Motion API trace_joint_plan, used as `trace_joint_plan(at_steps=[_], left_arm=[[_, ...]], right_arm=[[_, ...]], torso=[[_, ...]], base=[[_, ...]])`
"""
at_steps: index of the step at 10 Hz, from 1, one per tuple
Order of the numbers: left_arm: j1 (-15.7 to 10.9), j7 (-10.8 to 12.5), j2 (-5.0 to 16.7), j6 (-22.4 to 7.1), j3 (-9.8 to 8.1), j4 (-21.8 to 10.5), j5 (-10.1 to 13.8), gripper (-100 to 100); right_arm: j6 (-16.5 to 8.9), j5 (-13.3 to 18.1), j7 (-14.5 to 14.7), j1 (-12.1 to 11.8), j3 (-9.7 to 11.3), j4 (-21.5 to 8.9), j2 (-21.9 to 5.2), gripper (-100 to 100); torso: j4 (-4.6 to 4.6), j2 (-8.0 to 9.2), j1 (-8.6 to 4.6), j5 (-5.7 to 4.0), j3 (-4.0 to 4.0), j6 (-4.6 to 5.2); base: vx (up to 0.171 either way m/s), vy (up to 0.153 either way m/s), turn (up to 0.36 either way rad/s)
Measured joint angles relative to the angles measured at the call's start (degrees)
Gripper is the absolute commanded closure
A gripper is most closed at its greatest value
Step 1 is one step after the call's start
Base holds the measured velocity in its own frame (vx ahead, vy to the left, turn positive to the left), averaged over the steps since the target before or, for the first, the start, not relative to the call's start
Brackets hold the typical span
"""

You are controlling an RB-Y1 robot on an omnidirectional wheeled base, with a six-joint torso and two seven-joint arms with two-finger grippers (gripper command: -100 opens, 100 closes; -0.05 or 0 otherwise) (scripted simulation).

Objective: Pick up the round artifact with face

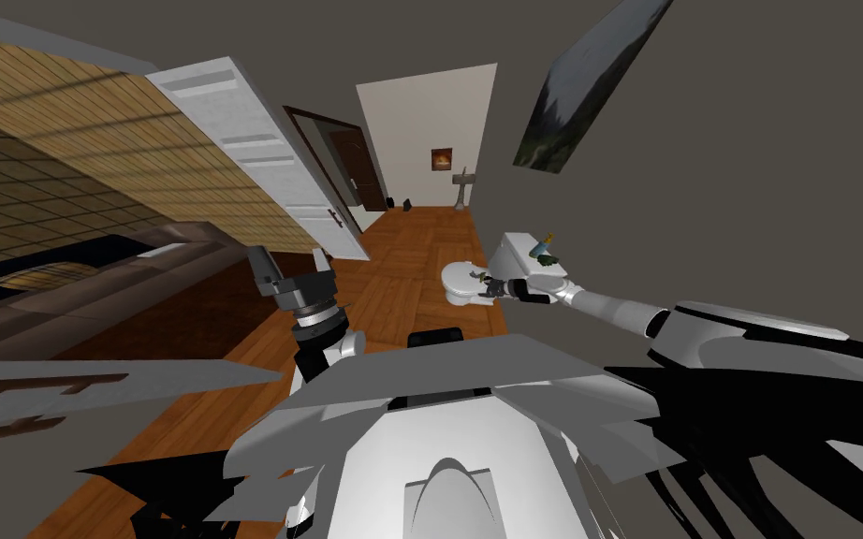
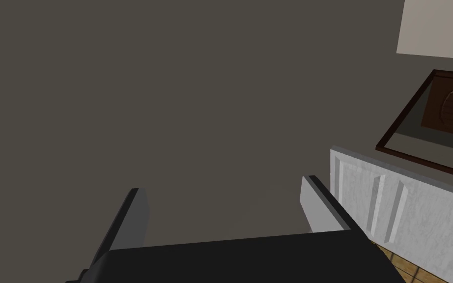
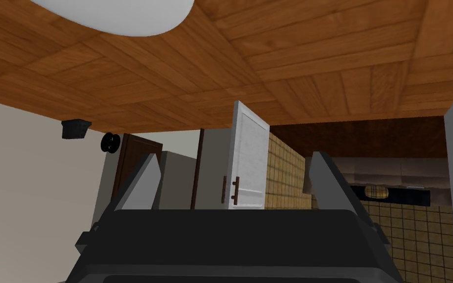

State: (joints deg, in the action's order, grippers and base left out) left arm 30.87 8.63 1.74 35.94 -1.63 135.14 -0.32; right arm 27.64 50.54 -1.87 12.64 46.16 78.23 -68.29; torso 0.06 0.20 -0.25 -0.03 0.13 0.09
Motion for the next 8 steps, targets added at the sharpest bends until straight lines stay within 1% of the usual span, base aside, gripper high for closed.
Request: trace_joint_plan(at_steps=[2, 3, 4, 5, 6, 7, 8], left_arm=[[0.0, 0.0, 0.0, 0.0, 0.0, 0.0, 0.0, 0], [0.0, 0.0, 0.0, 0.0, 0.0, 0.0, 0.0, 0], [0.0, 0.0, 0.0, 0.0, 0.0, 0.0, 0.0, 0], [0.0, 0.0, 0.0, 0.0, 0.0, 0.0, 0.0, 0], [0.0, 0.0, 0.0, 0.0, 0.0, 0.0, 0.0, 0], [0.0, 0.0, 0.0, 0.0, 0.0, 0.0, 0.0, 0], [0.0, 0.0, 0.0, 0.0, -0.01, 0.0, 0.0, 0]], right_arm=[[-0.8, 1.5, -0.2, 1.3, 0.9, -2.1, -0.5, -100], [-1.3, 3.0, -0.2, 2.2, 1.5, -3.9, -1.2, -100], [-2.0, 3.9, -0.8, 2.7, 2.0, -4.2, -2.5, -100], [-1.8, 3.9, -0.7, 2.9, 1.8, -5.2, -2.6, -100], [-1.6, 5.2, -0.6, 4.0, 2.1, -7.2, -3.6, -100], [-2.5, 6.6, 0.0, 4.0, 2.1, -8.8, -5.3, -100], [-2.3, 7.8, 0.3, 5.9, 2.6, -12.3, -4.8, -100]], torso=[[-0.01, -0.02, 0.07, -0.01, -0.02, 0.0], [-0.01, -0.03, 0.03, 0.0, -0.02, -0.01], [-0.01, -0.02, 0.01, -0.01, -0.01, 0.0], [-0.01, -0.02, 0.05, -0.02, -0.01, 0.01], [-0.01, -0.04, 0.01, 0.0, -0.02, -0.02], [0.0, 0.0, -0.11, -0.03, 0.0, 0.0], [-0.01, -0.02, -0.12, -0.06, -0.02, 0.0]], base=[[-0.002, -0.018, 0.038], [-0.003, -0.032, 0.065], [-0.004, -0.016, 0.011], [-0.001, -0.03, 0.102], [-0.008, -0.067, 0.147], [-0.008, -0.063, 0.042], [0.0, -0.025, -0.002]])
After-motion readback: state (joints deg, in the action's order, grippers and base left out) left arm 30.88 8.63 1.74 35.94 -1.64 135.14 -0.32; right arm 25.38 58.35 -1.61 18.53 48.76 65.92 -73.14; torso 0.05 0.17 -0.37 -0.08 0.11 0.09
